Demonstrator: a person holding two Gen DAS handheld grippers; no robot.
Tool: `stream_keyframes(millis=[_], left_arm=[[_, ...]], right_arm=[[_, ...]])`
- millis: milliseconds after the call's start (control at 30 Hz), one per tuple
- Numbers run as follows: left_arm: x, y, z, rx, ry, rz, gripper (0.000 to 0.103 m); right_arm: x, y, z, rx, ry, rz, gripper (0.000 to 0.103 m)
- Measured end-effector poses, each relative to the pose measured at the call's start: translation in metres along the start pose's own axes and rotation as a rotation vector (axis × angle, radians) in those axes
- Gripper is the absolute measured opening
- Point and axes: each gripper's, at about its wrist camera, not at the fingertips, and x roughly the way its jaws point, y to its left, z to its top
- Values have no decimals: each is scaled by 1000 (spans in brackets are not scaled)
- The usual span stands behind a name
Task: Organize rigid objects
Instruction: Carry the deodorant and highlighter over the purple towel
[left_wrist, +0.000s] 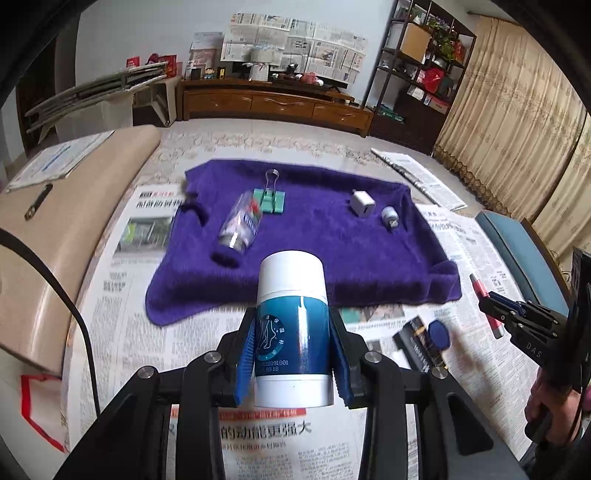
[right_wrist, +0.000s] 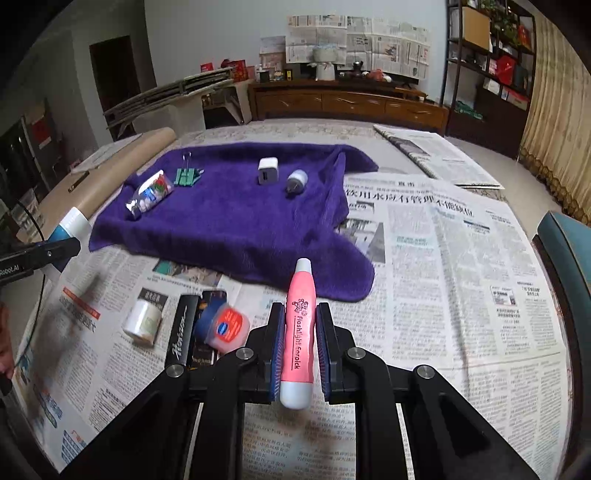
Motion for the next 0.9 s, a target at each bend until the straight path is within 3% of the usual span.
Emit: stream_keyframes(millis=[400,633,900], left_arm=[[18,-5,50,44,-16,-10,34],[55,-6,71,56,13,-30,34],[102,-10,84,80,69,-38,34]], right_arm=[[5,6,67,-15,-34,17,17],[43,7,98,-16,11,28,17],[89,5,108,-40,91,-9,17]])
